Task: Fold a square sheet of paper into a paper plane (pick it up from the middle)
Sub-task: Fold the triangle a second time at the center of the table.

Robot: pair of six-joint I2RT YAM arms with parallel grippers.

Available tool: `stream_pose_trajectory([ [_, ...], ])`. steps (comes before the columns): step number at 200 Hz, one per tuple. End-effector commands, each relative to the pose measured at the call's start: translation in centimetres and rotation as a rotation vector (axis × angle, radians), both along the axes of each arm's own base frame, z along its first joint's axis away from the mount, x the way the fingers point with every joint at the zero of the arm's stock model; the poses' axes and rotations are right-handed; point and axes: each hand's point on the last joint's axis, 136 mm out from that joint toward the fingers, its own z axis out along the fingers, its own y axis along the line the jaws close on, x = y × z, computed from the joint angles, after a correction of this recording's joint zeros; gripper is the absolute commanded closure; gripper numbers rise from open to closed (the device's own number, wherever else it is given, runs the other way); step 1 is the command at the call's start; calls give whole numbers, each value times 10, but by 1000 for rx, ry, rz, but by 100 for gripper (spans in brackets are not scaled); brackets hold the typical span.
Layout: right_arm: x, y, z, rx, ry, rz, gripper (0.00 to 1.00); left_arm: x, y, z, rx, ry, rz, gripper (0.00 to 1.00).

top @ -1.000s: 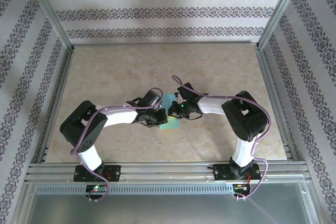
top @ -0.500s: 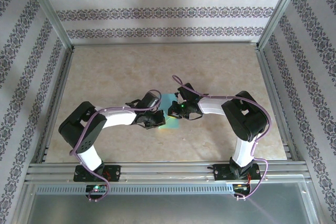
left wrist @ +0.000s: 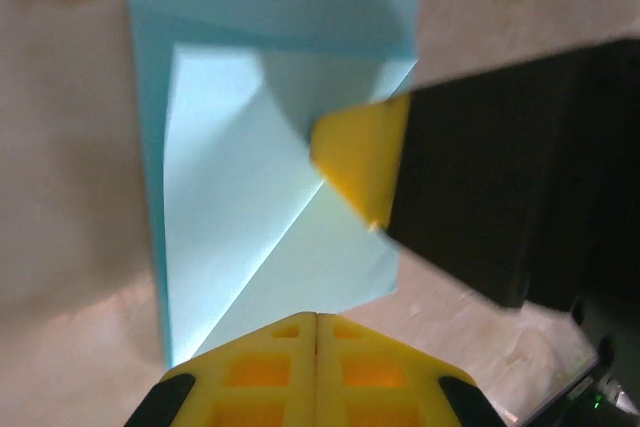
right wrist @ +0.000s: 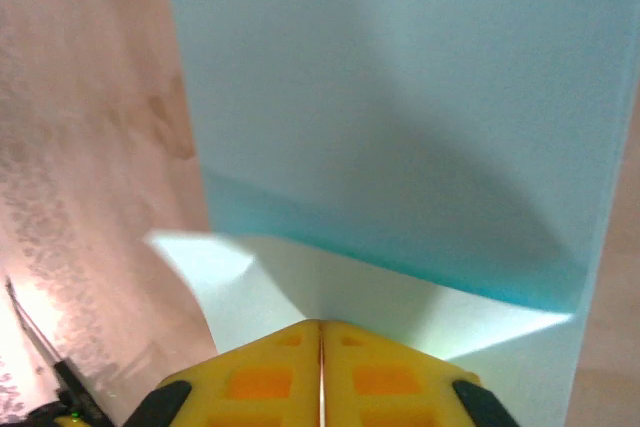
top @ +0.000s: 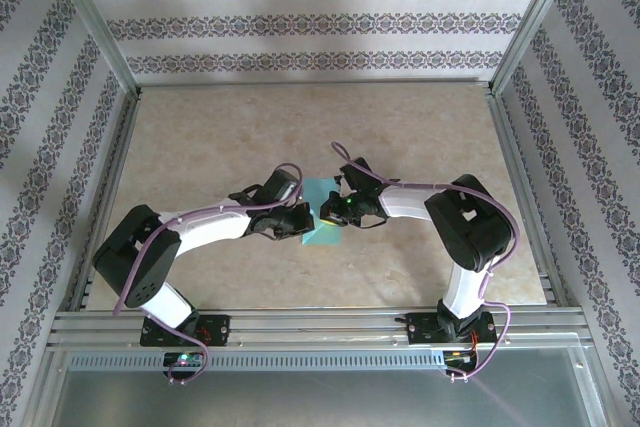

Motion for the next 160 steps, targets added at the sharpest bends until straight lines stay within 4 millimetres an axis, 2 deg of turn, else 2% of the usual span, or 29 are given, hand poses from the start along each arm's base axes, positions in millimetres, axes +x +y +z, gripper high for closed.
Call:
stream_pose_trajectory([
  [1, 13, -8, 31, 34, -70, -62, 86, 24, 7, -6, 65, -34, 52, 97],
  [36, 14, -39, 27, 0, -63, -162, 72, 41, 2, -8, 89, -56, 56, 97],
  [55, 13, -47, 23, -8, -49, -189, 66, 46, 9, -14, 127, -53, 78, 97],
  [87, 11, -48, 20, -9, -25, -210, 63, 49, 23, -25, 160, -45, 128, 99],
  [160, 12, -36, 12, -11, 15, -209, 63, 41, 32, -47, 186, 18, 165, 99],
])
